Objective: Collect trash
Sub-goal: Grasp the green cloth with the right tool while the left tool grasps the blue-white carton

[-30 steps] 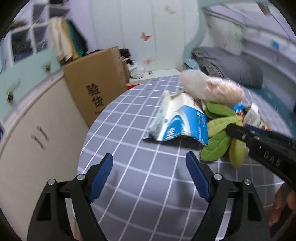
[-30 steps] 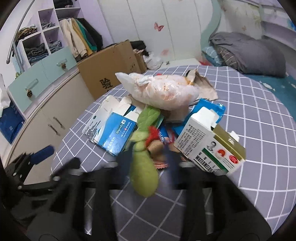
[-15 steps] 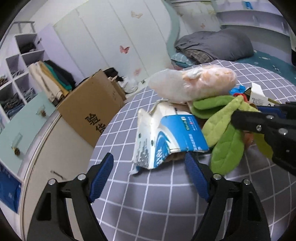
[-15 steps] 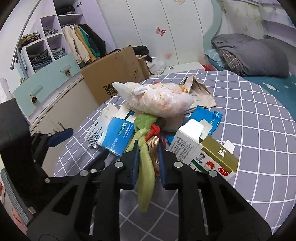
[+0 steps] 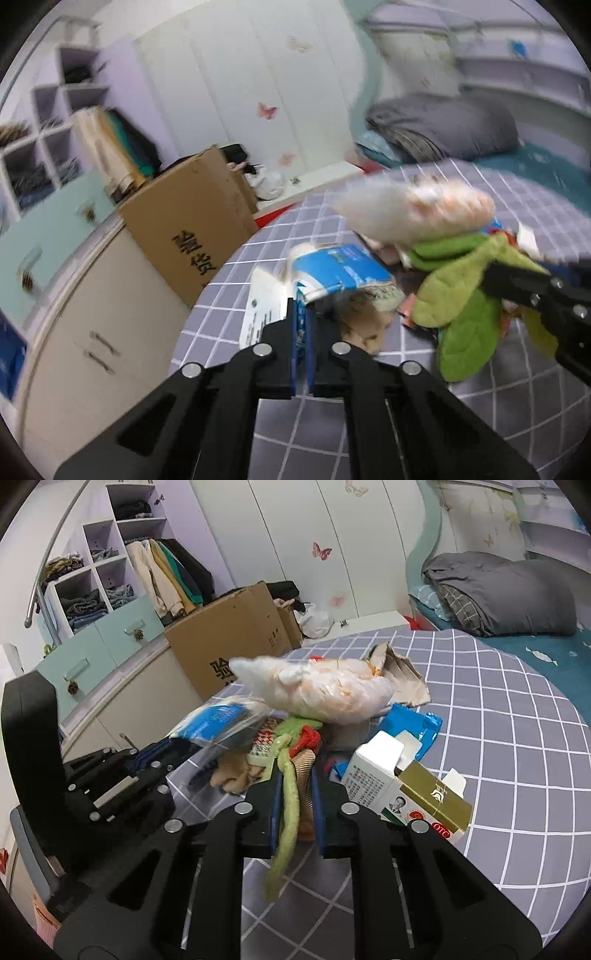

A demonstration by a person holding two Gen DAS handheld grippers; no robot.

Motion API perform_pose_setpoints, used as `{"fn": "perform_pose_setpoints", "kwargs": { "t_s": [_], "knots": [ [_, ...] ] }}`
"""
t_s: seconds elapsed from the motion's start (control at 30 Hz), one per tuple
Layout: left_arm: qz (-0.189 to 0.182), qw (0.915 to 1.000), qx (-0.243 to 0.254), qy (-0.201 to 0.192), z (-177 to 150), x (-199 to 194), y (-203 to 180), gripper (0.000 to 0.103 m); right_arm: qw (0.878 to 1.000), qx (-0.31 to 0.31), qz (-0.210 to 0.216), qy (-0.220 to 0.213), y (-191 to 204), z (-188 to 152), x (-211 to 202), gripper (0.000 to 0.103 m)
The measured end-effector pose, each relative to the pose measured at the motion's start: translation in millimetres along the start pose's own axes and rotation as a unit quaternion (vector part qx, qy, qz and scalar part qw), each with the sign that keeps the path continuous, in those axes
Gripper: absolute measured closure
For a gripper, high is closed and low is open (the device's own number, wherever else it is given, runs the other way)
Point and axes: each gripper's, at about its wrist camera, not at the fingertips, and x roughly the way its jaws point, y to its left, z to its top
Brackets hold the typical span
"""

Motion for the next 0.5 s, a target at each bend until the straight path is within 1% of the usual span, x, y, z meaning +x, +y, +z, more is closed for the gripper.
{"fn": "perform_pose_setpoints", "kwargs": {
  "t_s": [0.03,0.07,0.1,0.23,0.33,0.5],
  "knots": [
    [-0.009,0.9999,-0.013,0.000,-0.2,-2.3,5.3,0.099,1.000,-0.002,0.001,-0.004,2.4,1.1,-3.1,0.090],
    [-0.027,0.9990,-0.035,0.002,-1.6,-5.6,14.0,0.099,1.000,-0.004,0.002,-0.006,4.7,2.1,-5.8,0.090],
    [-0.037,0.9979,-0.054,0.004,-2.9,-8.4,21.7,0.099,1.000,-0.005,0.005,-0.008,6.6,2.7,-8.2,0.090],
    [-0.054,0.9927,-0.108,-0.004,-9.8,-22.3,47.3,0.100,0.999,-0.010,0.021,-0.022,20.2,7.0,-23.3,0.090],
    [-0.074,0.9865,-0.145,-0.016,-15.5,-36.7,67.0,0.100,0.999,-0.015,0.031,-0.031,32.8,9.9,-33.3,0.090],
    [-0.083,0.9771,-0.191,-0.044,-29.7,-68.2,98.0,0.100,0.997,-0.034,0.050,-0.040,65.0,13.7,-45.7,0.090]
  ]
}}
